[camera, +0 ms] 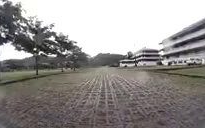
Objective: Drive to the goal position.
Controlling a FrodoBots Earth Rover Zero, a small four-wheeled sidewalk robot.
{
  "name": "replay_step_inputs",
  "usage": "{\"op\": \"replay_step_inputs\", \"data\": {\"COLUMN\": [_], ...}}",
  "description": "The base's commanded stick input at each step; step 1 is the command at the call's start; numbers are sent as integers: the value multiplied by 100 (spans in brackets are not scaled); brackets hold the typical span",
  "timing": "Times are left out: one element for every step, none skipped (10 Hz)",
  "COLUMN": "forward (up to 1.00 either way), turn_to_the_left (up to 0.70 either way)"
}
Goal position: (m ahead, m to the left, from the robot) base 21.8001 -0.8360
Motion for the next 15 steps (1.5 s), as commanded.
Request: {"op": "replay_step_inputs", "data": {"forward": [70,70,70,70,70,70,70,70,70,70,70,70,70,70,70], "turn_to_the_left": [0,0,0,0,0,0,0,0,0,0,0,0,0,0,0]}}
